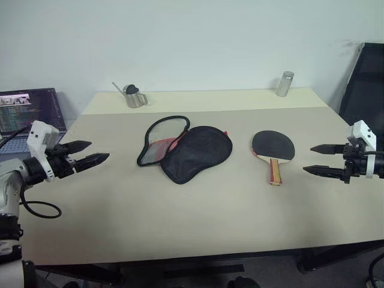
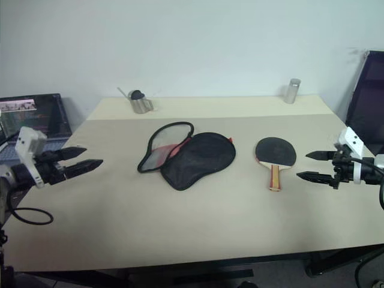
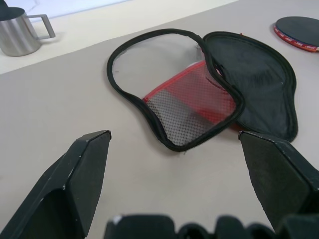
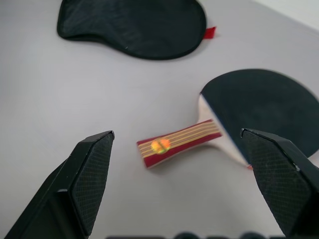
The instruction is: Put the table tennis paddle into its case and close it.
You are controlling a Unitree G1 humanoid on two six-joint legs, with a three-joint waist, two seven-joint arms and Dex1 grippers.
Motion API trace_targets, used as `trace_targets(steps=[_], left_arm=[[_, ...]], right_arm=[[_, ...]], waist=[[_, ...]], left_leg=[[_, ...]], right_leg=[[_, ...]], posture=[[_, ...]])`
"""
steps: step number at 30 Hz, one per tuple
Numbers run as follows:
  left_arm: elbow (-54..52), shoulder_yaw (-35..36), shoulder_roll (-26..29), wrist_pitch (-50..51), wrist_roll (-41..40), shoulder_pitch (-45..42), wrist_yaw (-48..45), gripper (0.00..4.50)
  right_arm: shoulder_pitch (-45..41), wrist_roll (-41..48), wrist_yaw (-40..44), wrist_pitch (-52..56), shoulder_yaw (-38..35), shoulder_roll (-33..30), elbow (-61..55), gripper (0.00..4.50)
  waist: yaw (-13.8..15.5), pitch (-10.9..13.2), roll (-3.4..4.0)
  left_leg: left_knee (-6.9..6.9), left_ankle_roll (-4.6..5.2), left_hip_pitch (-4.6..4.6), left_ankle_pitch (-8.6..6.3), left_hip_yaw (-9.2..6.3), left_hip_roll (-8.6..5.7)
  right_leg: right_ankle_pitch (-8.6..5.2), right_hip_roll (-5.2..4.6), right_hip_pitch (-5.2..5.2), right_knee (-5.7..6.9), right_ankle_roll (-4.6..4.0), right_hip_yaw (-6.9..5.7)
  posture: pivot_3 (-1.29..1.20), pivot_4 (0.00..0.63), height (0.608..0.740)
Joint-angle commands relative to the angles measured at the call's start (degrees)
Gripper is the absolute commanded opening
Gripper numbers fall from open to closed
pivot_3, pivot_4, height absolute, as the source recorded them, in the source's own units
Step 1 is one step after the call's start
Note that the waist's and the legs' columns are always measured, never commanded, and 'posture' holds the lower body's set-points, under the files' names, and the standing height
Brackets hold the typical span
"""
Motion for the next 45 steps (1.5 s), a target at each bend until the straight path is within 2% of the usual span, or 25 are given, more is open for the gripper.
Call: trace_targets(steps=[1,8,11,16,22,26,30,34,37,45], left_arm=[[-4.1,3.8,1.3,0.9,-1.6,2.0,1.3,4.50],[-8.9,5.1,-1.8,4.7,-3.9,4.7,5.4,4.50],[-8.9,2.4,-7.3,7.2,-4.1,3.8,9.2,4.50],[-14.8,-3.4,-16.8,12.4,-2.2,4.9,17.9,4.50],[-22.9,-4.9,-22.4,19.9,-7.1,6.1,20.9,4.50],[-25.7,-7.5,-27.3,24.0,-7.4,5.7,26.4,4.50],[-25.8,-8.3,-36.1,22.5,-5.9,2.1,35.4,4.50],[-24.3,-9.1,-40.9,21.8,-5.1,-0.2,39.4,4.50],[-23.1,-8.9,-43.4,20.4,-4.1,-1.6,42.7,4.50],[-20.5,-9.3,-45.6,17.6,-2.0,-3.2,46.5,4.50]], right_arm=[[-1.4,0.4,-0.4,-1.3,-0.6,0.4,-0.3,4.48],[-4.2,-0.6,0.3,-2.4,0.6,0.9,2.4,4.48],[-4.7,-1.1,-0.2,-3.0,1.2,1.3,2.7,4.48],[-4.7,-1.5,-2.0,-3.4,0.4,1.7,2.9,4.48],[-3.3,-1.3,-3.0,-2.7,-0.3,2.0,1.5,4.48],[-2.5,-1.0,-3.1,-2.2,-0.1,2.0,0.4,4.48],[-2.3,-1.0,-3.6,-2.0,-0.2,2.3,0.0,4.48],[-2.2,-0.9,-3.9,-1.9,-0.1,2.6,-0.1,4.48],[-2.3,-1.1,-4.1,-1.9,-0.1,2.5,0.3,4.48],[-1.7,-1.0,-4.8,-2.0,-0.8,2.0,-0.2,4.48]], waist=[[0.1,0.0,0.00],[0.1,0.0,0.01],[0.1,0.0,0.10],[0.4,-0.1,0.08],[0.1,-0.1,0.09],[0.3,-0.1,0.12],[0.7,-0.1,0.11],[1.3,-0.1,0.11],[1.3,-0.1,0.11],[1.6,-0.1,0.11]], left_leg=[[0.00,0.00,0.00,0.00,0.00,0.00],[0.00,0.02,-0.01,-0.01,0.01,-0.01],[0.01,0.02,0.01,-0.01,0.01,-0.01],[0.06,0.00,-0.04,0.00,-0.03,-0.02],[0.04,-0.14,-0.05,0.08,0.02,-0.01],[0.05,-0.14,0.05,0.07,0.04,-0.03],[0.13,-0.15,0.01,0.08,0.02,-0.07],[0.14,-0.17,0.02,0.09,0.05,-0.06],[0.13,-0.17,0.03,0.09,0.12,-0.06],[0.15,-0.18,0.03,0.10,0.12,-0.07]], right_leg=[[0.00,0.00,0.00,0.00,0.00,0.00],[0.00,-0.01,0.00,0.01,0.00,0.02],[0.00,-0.01,0.03,0.01,0.00,0.00],[0.02,-0.02,0.04,0.00,0.03,-0.02],[0.03,-0.01,-0.01,0.00,0.03,0.06],[0.03,-0.01,0.12,-0.02,0.04,0.07],[0.07,-0.02,0.13,-0.03,0.11,0.08],[0.09,0.00,0.13,-0.02,0.13,0.10],[0.09,0.00,0.12,-0.03,0.13,0.15],[0.09,0.00,0.13,-0.03,0.13,0.15]], posture=[[0.00,0.150,0.740],[0.00,0.150,0.740],[0.00,0.150,0.740],[0.00,0.150,0.740],[0.00,0.150,0.740],[0.00,0.150,0.740],[0.00,0.150,0.740],[0.00,0.150,0.740],[0.00,0.150,0.740],[0.00,0.150,0.740]])
